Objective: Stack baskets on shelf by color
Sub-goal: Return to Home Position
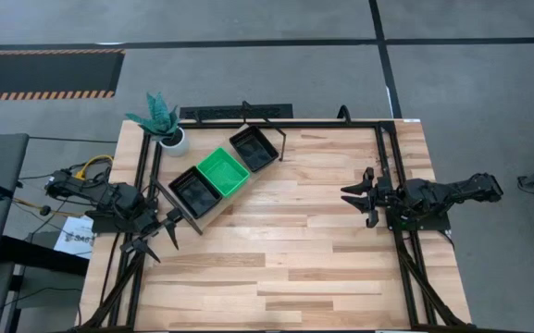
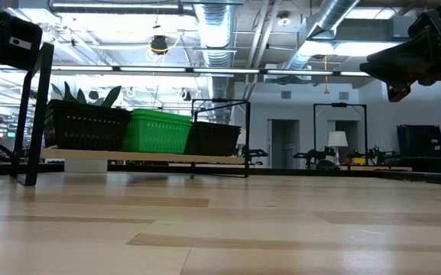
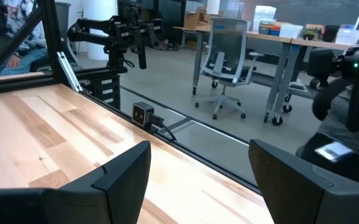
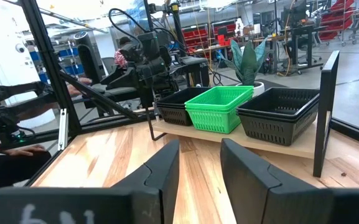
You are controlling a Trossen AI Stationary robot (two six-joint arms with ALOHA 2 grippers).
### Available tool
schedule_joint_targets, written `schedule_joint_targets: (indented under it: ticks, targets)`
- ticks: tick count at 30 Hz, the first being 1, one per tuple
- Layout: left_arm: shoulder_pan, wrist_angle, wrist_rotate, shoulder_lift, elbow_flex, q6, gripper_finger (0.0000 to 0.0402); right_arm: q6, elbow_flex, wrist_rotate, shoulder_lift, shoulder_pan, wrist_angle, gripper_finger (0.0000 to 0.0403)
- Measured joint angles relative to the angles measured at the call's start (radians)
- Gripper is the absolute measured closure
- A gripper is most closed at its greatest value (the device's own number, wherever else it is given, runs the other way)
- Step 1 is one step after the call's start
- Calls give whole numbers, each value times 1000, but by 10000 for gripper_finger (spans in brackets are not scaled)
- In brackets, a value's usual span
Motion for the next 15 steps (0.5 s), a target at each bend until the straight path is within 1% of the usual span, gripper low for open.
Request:
schedule_joint_targets:
  ticks: [15]
  targets:
    - [0,0,0,0,0,-6,141,0,0,0,0,0,0,261]
